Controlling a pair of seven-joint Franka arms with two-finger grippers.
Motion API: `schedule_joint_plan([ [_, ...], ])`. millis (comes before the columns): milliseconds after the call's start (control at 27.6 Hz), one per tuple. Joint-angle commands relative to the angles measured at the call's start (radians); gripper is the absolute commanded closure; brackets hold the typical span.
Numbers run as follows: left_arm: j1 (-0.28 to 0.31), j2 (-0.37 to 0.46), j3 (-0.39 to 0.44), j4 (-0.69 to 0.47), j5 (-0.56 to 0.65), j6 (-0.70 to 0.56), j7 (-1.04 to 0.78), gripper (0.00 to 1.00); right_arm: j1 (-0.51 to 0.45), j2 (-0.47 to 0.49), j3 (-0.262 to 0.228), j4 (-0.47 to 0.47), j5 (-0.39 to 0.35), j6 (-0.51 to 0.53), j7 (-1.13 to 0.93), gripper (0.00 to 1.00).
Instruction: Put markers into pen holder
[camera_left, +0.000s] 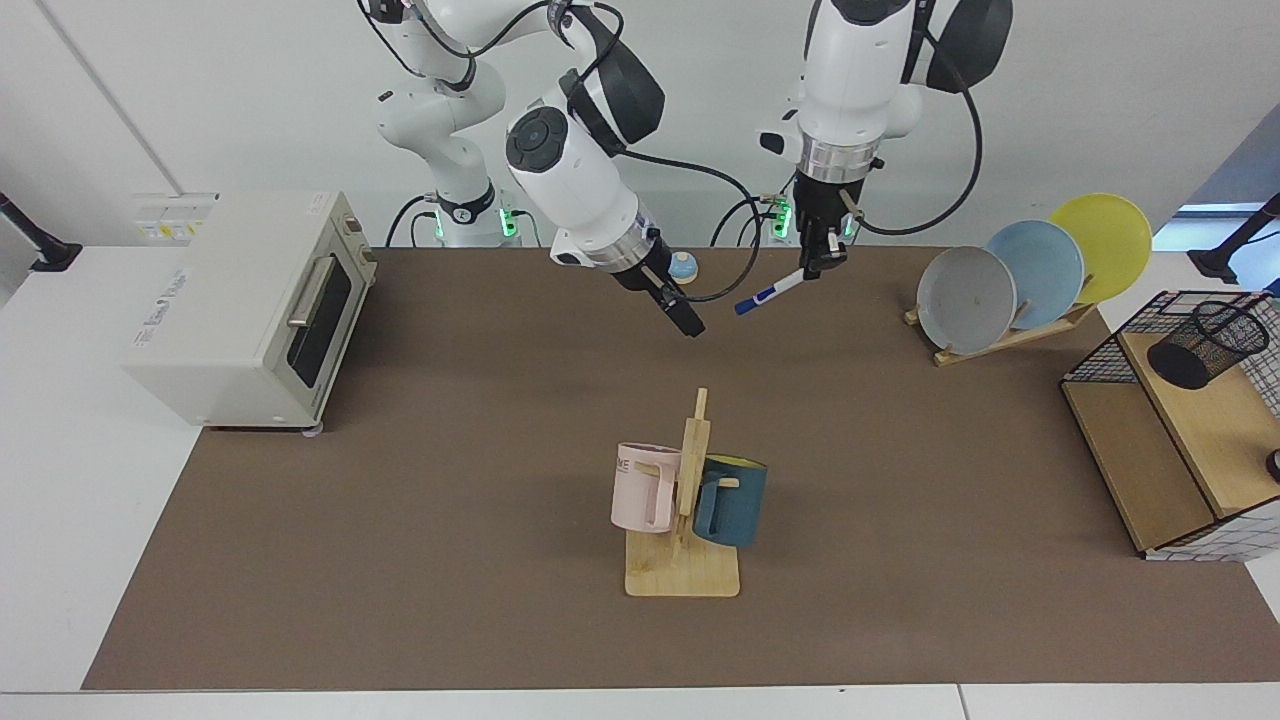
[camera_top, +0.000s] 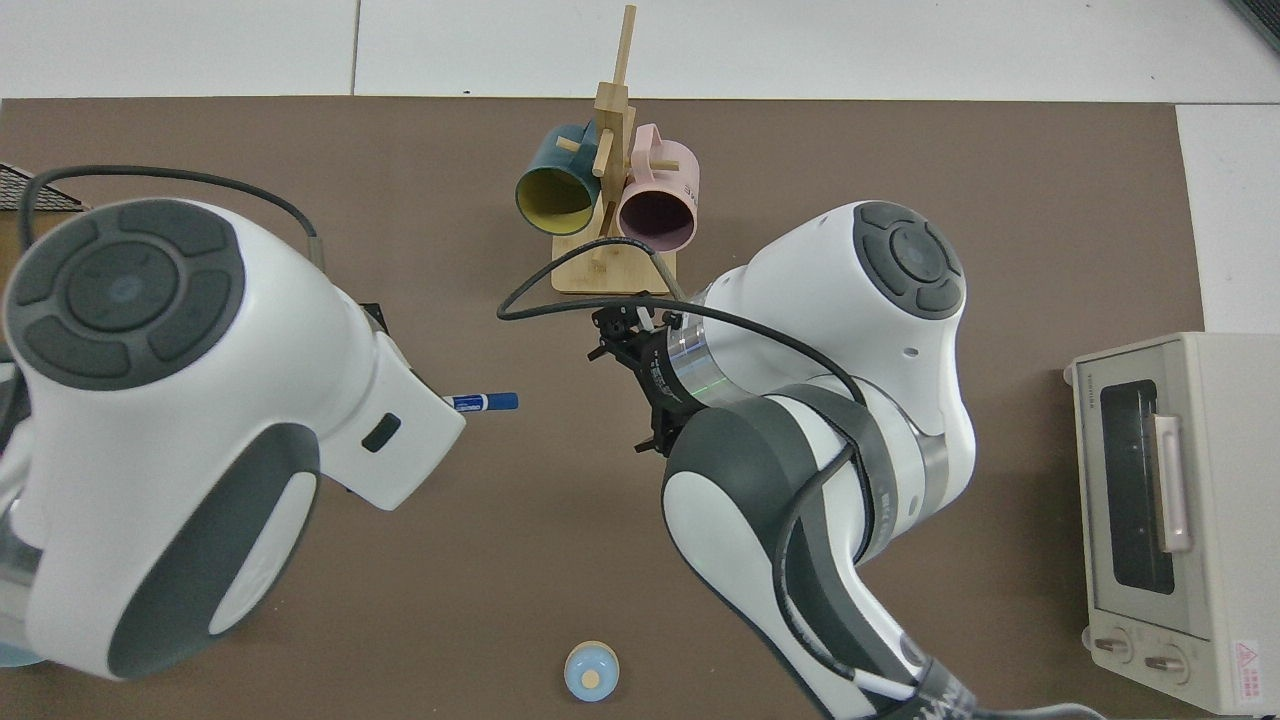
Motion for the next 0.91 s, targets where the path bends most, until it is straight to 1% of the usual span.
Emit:
schedule_joint_plan([
  [0, -0.001, -0.017, 0.099, -0.023, 0.031, -0.020, -0.008, 1.00, -0.060, -0.048, 0.004, -0.022, -0.176, -0.127, -0.227, 0.00],
  [72, -0.003, -0.014, 0.142, -0.028, 0.055, -0.014, -0.006, 1.00, -0.103, -0.064, 0.004, -0.022, -0.208, -0.169, -0.331, 0.00],
  [217, -0.003, -0.012, 0.211, -0.042, 0.117, -0.004, -0.006, 1.00, -0.205, -0.088, 0.003, -0.022, -0.223, -0.232, -0.527, 0.00],
  [290, -0.003, -0.012, 0.233, -0.043, 0.146, -0.004, -0.005, 1.00, -0.249, -0.099, 0.003, -0.022, -0.263, -0.241, -0.627, 0.00],
  [398, -0.001, -0.011, 0.251, -0.039, 0.192, -0.009, -0.006, 1.00, -0.301, -0.114, 0.004, -0.021, -0.347, -0.241, -0.786, 0.00],
  [507, 0.000, -0.006, 0.288, -0.032, 0.273, -0.017, -0.005, 1.00, -0.343, -0.128, 0.003, -0.019, -0.403, -0.239, -0.958, 0.00],
  [616, 0.000, -0.001, 0.332, -0.022, 0.354, -0.015, 0.003, 1.00, -0.395, -0.140, 0.003, -0.010, -0.441, -0.241, -1.125, 0.00],
  [760, 0.000, 0.009, 0.398, -0.002, 0.424, -0.014, 0.050, 1.00, -0.455, -0.177, 0.003, 0.002, -0.446, -0.246, -1.287, 0.00],
  [869, 0.000, 0.032, 0.446, 0.032, 0.445, -0.008, 0.118, 1.00, -0.467, -0.206, 0.001, 0.008, -0.444, -0.305, -1.310, 0.00],
])
